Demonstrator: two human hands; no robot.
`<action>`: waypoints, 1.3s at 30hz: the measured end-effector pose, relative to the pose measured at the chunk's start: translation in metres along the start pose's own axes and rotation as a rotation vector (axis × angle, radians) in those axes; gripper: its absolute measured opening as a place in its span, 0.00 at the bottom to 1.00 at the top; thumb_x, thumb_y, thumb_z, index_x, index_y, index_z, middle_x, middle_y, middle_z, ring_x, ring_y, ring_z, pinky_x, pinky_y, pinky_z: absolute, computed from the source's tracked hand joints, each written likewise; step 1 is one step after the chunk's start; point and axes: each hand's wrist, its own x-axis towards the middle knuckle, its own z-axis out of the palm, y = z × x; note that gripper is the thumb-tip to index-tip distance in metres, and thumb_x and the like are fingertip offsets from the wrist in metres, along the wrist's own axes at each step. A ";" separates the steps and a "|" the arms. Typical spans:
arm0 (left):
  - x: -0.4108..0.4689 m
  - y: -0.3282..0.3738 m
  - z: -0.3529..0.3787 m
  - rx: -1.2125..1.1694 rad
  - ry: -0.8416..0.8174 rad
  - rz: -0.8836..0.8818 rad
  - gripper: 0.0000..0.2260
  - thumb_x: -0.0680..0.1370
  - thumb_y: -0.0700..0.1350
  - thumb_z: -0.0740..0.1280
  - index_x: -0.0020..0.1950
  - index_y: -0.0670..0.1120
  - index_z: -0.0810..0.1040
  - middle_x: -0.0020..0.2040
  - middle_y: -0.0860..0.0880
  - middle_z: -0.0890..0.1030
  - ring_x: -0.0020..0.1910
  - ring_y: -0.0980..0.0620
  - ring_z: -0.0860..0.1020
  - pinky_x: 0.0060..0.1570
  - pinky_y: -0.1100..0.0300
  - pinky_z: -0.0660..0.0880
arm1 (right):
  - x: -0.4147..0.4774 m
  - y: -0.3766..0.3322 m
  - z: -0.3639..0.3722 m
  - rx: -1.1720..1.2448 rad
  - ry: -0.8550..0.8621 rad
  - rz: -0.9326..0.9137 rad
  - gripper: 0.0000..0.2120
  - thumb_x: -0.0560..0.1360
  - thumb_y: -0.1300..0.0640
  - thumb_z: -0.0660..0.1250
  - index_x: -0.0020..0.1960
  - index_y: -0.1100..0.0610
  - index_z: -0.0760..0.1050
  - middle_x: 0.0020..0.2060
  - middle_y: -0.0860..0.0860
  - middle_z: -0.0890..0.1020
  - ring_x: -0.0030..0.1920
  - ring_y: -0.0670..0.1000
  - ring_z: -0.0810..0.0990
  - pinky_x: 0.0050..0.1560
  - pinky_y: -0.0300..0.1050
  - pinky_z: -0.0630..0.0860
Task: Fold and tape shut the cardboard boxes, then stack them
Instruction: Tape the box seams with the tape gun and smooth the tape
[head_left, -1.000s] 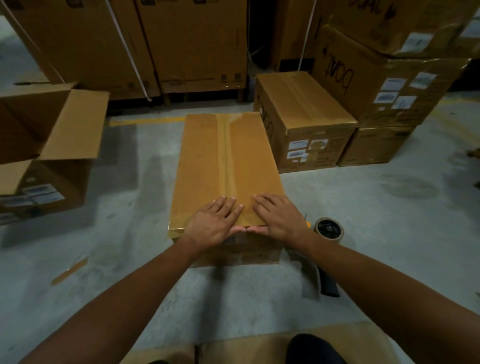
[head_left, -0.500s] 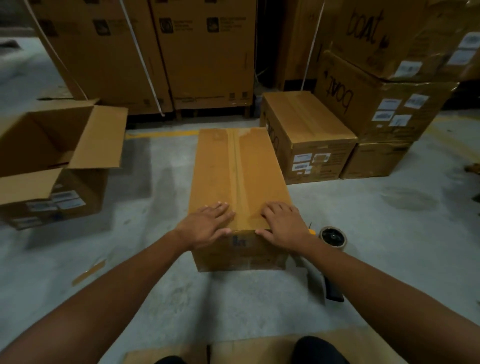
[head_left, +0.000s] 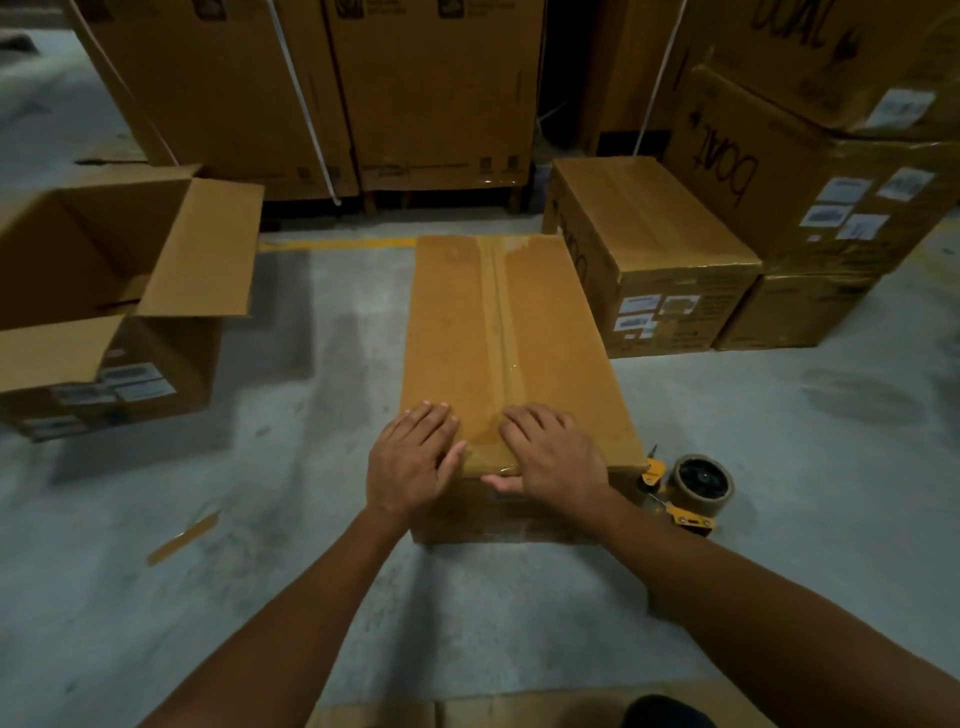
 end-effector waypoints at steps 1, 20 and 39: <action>-0.001 0.000 0.001 -0.014 0.026 -0.011 0.22 0.84 0.56 0.56 0.57 0.43 0.85 0.59 0.45 0.84 0.60 0.44 0.81 0.60 0.49 0.76 | -0.001 -0.001 0.001 0.000 -0.003 0.013 0.35 0.74 0.27 0.54 0.60 0.56 0.77 0.63 0.57 0.79 0.60 0.58 0.77 0.52 0.53 0.76; 0.003 -0.006 -0.014 0.132 -0.216 0.072 0.35 0.79 0.71 0.49 0.65 0.46 0.80 0.63 0.44 0.79 0.60 0.43 0.73 0.53 0.47 0.76 | -0.036 0.070 -0.002 0.070 -0.145 -0.112 0.37 0.82 0.33 0.39 0.71 0.53 0.75 0.68 0.54 0.78 0.68 0.56 0.77 0.61 0.55 0.79; -0.002 0.032 -0.012 -0.081 -0.166 -0.611 0.28 0.82 0.57 0.46 0.73 0.46 0.73 0.76 0.47 0.69 0.75 0.43 0.66 0.71 0.42 0.67 | -0.049 0.021 0.005 0.280 0.135 0.670 0.27 0.80 0.46 0.46 0.69 0.51 0.77 0.71 0.48 0.75 0.74 0.53 0.69 0.72 0.66 0.59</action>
